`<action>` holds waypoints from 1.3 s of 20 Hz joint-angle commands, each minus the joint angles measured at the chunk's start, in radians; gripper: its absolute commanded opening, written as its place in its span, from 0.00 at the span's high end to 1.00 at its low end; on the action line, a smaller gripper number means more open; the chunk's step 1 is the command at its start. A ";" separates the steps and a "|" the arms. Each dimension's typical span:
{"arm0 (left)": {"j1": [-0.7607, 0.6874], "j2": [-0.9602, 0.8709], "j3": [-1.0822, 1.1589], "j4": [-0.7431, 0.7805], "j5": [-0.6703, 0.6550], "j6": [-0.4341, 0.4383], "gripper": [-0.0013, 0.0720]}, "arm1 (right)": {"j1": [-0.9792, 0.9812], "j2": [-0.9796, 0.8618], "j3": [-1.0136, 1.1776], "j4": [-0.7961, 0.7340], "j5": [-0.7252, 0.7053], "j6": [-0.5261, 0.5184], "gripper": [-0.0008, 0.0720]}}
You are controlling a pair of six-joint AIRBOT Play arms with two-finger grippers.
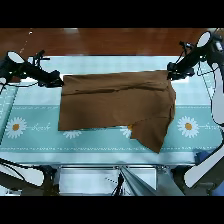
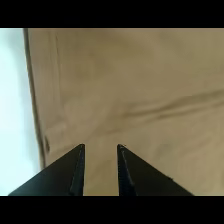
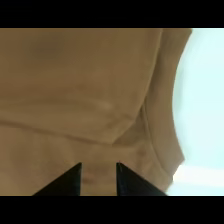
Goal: Fold the shirts.
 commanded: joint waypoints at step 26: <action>0.143 0.268 -0.783 -0.256 0.033 0.246 0.95 | -0.232 0.540 -0.843 0.141 -0.260 -0.211 0.39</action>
